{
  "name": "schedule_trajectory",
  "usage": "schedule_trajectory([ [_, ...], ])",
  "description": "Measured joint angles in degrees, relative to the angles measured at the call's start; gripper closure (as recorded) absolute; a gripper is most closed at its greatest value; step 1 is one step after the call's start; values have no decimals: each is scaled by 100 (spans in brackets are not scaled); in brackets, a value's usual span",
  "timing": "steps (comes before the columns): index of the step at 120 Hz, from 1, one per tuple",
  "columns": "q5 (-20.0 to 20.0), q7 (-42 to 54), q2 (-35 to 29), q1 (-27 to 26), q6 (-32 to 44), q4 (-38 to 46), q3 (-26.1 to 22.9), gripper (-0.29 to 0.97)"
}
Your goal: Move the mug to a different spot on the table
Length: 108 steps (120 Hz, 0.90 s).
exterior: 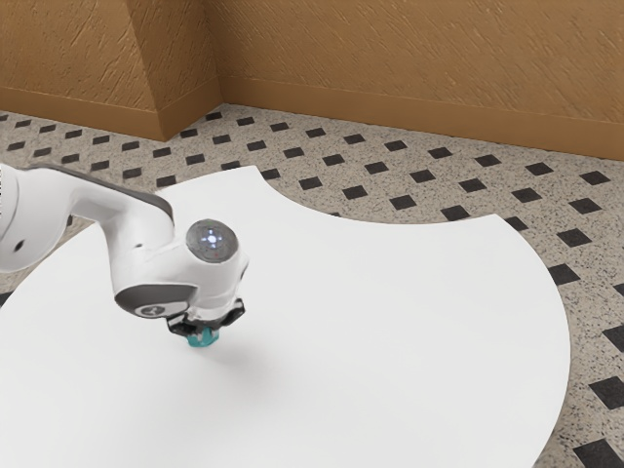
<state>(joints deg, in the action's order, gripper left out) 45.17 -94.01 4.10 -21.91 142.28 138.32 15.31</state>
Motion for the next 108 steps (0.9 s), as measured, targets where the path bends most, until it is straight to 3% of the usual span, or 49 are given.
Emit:
schedule_trajectory([
  [33, 438, -514, 13, 27, 764, 373, 1, 67],
  [50, 645, -716, -1, 29, 910, 381, -1, 37],
  [64, 713, -850, -19, 34, 974, 382, 1, 22],
  [88, 749, -1024, -243, 20, 967, 408, 14, 9],
  [108, 713, -1126, -941, 21, 661, 826, 17, 4],
])
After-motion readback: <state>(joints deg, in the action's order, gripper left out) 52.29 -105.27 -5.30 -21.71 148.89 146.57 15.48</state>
